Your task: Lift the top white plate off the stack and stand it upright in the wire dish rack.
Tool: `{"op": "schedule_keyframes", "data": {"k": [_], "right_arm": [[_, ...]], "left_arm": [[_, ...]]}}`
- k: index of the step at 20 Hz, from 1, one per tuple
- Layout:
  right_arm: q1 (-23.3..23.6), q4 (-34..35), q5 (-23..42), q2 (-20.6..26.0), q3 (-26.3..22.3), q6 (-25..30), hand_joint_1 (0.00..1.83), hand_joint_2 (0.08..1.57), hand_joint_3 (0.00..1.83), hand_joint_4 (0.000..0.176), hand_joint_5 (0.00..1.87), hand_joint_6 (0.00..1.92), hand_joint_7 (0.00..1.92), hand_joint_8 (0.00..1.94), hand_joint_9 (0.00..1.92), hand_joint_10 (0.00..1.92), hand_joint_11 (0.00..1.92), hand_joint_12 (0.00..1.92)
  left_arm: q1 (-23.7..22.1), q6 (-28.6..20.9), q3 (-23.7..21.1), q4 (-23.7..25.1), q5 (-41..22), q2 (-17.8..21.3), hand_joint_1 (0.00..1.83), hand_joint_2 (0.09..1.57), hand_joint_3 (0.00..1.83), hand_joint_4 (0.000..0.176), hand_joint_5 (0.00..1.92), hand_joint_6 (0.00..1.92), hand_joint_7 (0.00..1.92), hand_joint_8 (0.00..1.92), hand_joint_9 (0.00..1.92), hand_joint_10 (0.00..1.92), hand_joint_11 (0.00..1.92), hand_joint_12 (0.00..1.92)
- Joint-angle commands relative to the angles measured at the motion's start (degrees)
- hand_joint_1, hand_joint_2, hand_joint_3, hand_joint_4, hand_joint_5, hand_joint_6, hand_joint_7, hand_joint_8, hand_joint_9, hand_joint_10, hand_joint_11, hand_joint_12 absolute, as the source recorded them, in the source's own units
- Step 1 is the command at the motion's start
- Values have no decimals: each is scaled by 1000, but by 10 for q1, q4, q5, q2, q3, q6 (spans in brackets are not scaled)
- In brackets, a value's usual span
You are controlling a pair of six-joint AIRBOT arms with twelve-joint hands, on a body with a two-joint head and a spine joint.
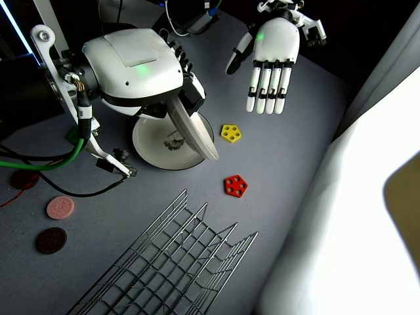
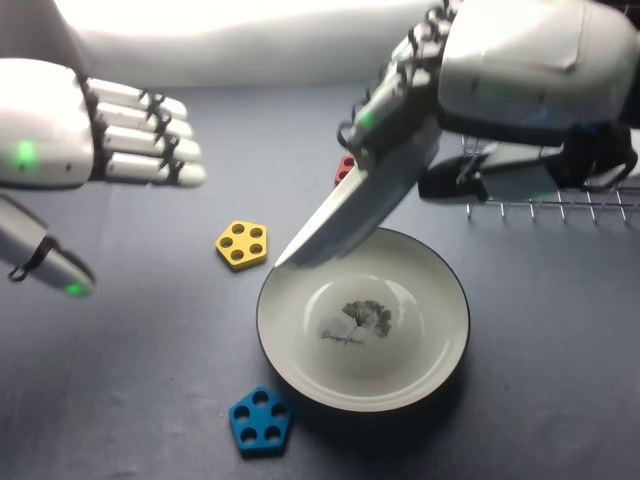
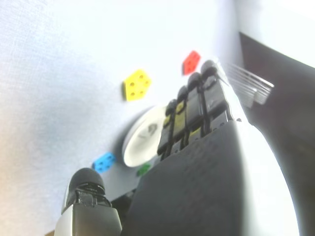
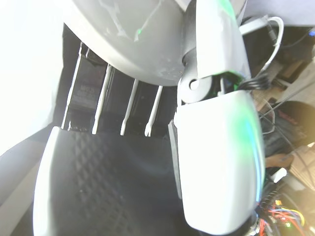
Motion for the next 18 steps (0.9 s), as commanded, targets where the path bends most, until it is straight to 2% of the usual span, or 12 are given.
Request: {"op": "schedule_keyframes", "data": {"k": [1, 8, 11, 12, 18], "right_arm": [[14, 38, 71, 5, 2, 3, 1496, 1051, 0, 0, 979, 981, 1100, 528, 1092, 729, 996, 1315], [21, 56, 87, 5, 4, 11, 1495, 1055, 2, 0, 961, 1009, 1087, 543, 1079, 752, 997, 1319], [19, 71, 100, 5, 15, 10, 1494, 1052, 0, 0, 989, 963, 1124, 446, 1091, 743, 992, 1351], [16, 79, 106, 5, 21, 10, 1493, 1055, 1, 0, 986, 977, 1096, 486, 1077, 759, 992, 1352], [13, 109, 145, 5, 63, 81, 1491, 1068, 1, 0, 956, 1031, 1084, 526, 1030, 821, 964, 1387]], "left_arm": [[-8, 8, 1, -36, -27, 9, 93, 999, 0, 0, 38, 7, 79, 8, 86, 11, 93, 16], [-6, 53, 2, -37, -25, 29, 62, 1002, 0, 0, 26, 6, 64, 3, 72, 3, 87, 12], [-6, 92, 2, -38, -11, 34, 48, 1010, 3, 0, 14, 1, 68, 3, 78, 4, 81, 9], [-6, 108, 2, -38, -9, 35, 75, 1010, 2, 0, 24, 5, 79, 7, 86, 6, 82, 10], [-6, 163, 1, -47, -2, 39, 80, 1002, 0, 0, 29, 5, 63, 5, 79, 5, 92, 12]]}}
